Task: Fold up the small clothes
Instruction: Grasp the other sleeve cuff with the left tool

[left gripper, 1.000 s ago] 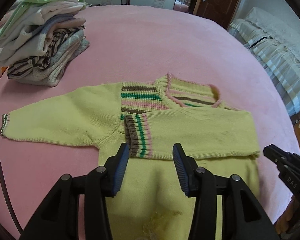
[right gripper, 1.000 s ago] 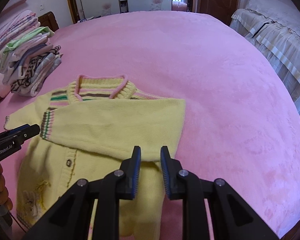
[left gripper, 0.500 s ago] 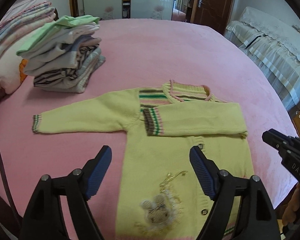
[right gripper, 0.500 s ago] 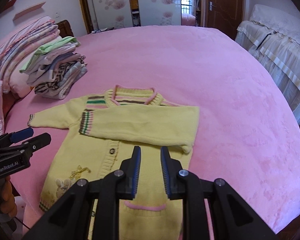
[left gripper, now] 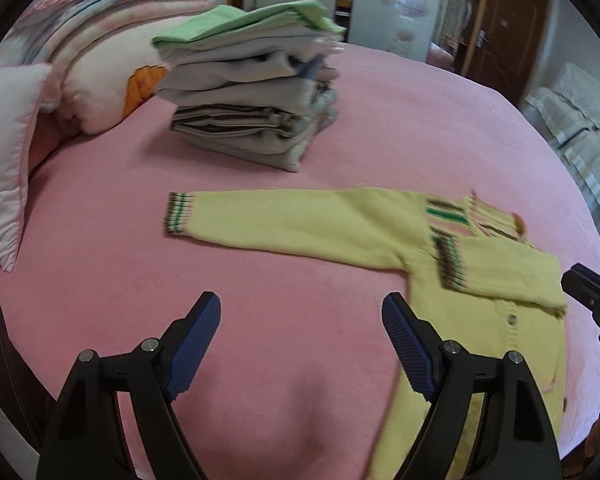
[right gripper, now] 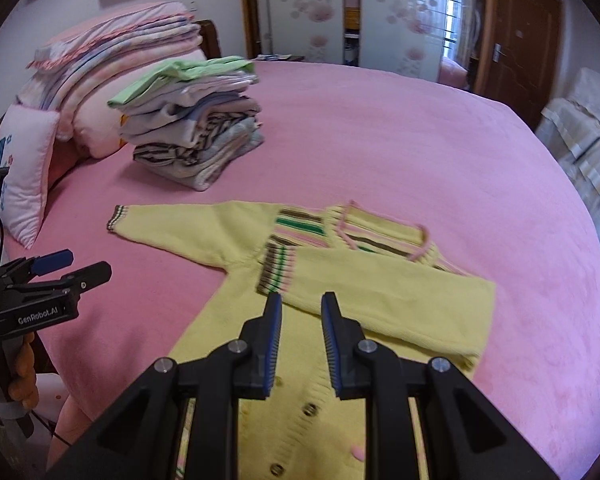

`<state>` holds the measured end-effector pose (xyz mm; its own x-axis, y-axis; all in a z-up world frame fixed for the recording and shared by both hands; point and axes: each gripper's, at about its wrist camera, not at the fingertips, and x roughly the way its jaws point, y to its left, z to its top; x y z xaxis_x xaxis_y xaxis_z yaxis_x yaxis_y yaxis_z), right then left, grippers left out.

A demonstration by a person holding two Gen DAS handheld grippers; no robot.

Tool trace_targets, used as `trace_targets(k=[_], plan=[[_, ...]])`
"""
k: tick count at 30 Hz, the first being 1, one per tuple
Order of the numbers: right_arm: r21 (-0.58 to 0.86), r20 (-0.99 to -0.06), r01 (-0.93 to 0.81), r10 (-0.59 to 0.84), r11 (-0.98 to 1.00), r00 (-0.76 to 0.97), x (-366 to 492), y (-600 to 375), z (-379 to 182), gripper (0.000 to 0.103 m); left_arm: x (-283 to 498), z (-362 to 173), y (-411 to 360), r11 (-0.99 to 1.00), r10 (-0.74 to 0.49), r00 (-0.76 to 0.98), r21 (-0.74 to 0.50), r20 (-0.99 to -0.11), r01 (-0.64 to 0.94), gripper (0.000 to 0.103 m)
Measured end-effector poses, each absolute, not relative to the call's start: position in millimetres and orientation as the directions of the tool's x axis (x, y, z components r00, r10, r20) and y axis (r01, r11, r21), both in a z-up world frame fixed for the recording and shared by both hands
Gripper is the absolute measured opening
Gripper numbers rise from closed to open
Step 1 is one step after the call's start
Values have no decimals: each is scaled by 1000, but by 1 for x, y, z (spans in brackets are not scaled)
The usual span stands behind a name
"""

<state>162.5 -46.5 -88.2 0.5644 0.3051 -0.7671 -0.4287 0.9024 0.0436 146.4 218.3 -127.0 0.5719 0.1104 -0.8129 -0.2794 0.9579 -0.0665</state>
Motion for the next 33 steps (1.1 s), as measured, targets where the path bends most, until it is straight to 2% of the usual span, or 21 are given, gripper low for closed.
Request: trace_targets(k=[3,10,11,12,14,18,23,28,30,31,33], plan=[[33,-774,-468,319,883,547,174,-17,-96,20,157,-142,249,936,140,556,-74,-819,-345,82],[44,-776,-512,352,858,523,195,31,-121,20,175,-194,327,841,47,503,-238,-863,-486,79],[41,-779,-510,347,859,522,198,35,-126,20,177,-203,337,819,13,501,-278,-866,-502,74],[40,-783,-509,344,860,519,201,39,-130,20,179,-211,343,801,-25,503,-319,-864,-507,67],[47,-794,-506,340,861,505,207,44,-140,20,183,-226,353,766,-91,516,-391,-852,-510,63],[59,-807,-505,339,861,483,211,49,-153,20,192,-244,367,719,-127,563,-467,-817,-515,63],[29,-816,-504,312,863,487,217,51,-163,20,213,-252,372,699,-126,597,-498,-792,-513,61],[33,-816,-476,299,879,495,229,46,-168,20,233,-258,380,680,-127,605,-513,-786,-524,41],[42,-817,-462,297,886,495,233,43,-169,20,238,-260,383,670,-127,607,-519,-785,-531,20],[48,-816,-455,297,889,495,235,42,-169,20,239,-261,384,665,-126,606,-520,-785,-536,14],[56,-815,-444,298,894,497,237,38,-169,20,240,-263,384,649,-131,613,-535,-779,-541,8]])
